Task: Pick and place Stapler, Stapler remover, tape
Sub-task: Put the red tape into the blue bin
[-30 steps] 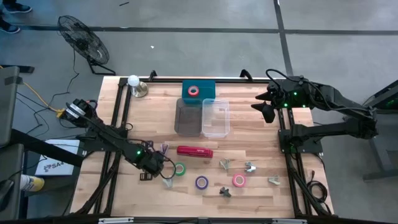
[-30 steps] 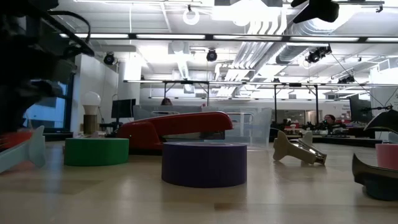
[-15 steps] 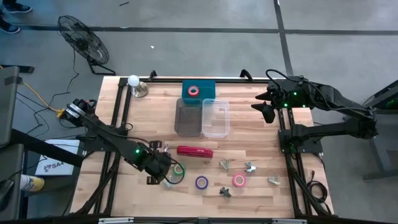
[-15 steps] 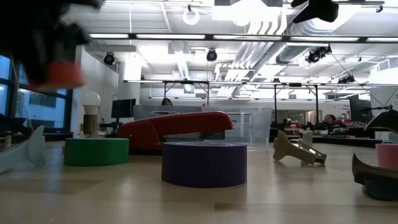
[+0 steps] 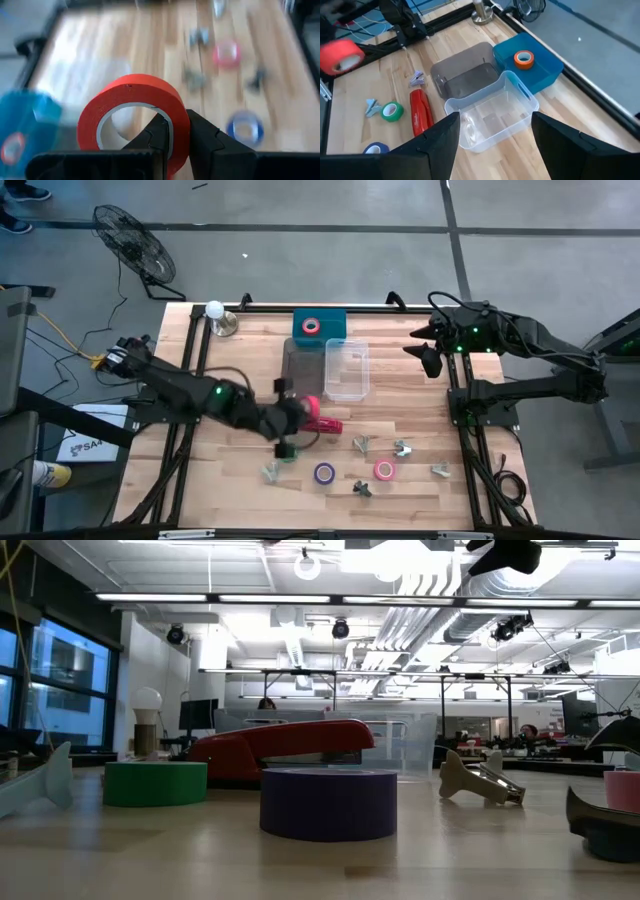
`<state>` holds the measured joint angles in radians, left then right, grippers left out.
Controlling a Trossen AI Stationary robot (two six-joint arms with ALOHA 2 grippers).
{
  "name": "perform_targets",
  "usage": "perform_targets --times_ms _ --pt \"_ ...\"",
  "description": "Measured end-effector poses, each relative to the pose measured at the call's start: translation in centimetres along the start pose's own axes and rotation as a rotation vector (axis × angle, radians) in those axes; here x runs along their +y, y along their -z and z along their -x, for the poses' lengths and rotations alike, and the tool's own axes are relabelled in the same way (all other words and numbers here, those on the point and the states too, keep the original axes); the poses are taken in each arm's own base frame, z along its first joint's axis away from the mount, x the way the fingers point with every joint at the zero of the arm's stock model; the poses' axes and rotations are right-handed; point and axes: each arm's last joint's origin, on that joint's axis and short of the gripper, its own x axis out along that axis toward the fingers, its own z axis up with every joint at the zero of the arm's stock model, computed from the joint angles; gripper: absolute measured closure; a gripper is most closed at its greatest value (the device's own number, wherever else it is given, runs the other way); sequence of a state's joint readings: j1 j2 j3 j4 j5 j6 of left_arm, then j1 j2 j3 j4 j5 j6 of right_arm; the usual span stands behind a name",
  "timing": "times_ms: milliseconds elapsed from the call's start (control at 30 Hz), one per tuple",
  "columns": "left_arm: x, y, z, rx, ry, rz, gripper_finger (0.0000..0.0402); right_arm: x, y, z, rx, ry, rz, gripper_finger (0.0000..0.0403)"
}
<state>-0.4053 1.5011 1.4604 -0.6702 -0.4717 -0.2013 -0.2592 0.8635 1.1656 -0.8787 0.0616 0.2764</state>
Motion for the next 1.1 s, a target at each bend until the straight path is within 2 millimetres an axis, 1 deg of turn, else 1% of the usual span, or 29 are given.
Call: perform_targets --times_ms 100,200,400,533,700,800,1000,1100 --pt "1.2 -1.8 -0.1 -0.108 0.001 0.022 0.0364 0.1 -0.3 0.0 -0.029 -0.008 0.028 0.0164" --pt "2.4 -3.0 -0.5 -0.197 0.023 0.05 0.0364 0.2 -0.7 0.0 -0.073 -0.019 0.044 0.0164" --pt "4.6 -5.0 -1.3 -0.365 0.072 0.112 0.0364 0.5 -1.7 0.2 -0.18 -0.044 0.067 0.0164" --pt "5.9 -6.2 -1.3 -0.477 0.132 0.129 0.0364 0.7 -2.5 0.1 -0.249 -0.073 0.085 0.0165" --pt "6.9 -7.2 -1.2 -0.598 0.199 0.139 0.0364 1.4 -3.3 -0.9 -0.281 -0.186 0.099 0.0165" --pt "7.5 -7.6 -1.0 -0.645 0.195 0.149 0.0364 1.8 -3.9 -1.8 -0.294 -0.266 0.114 0.0164" --pt "8.3 -8.2 -0.8 -0.72 0.201 0.163 0.0364 2.6 -4.8 -3.2 -0.345 -0.318 0.156 0.0164" --pt "8.6 -8.3 -0.8 -0.736 0.207 0.173 0.0364 3.3 -5.3 -3.7 -0.387 -0.369 0.171 0.0165"
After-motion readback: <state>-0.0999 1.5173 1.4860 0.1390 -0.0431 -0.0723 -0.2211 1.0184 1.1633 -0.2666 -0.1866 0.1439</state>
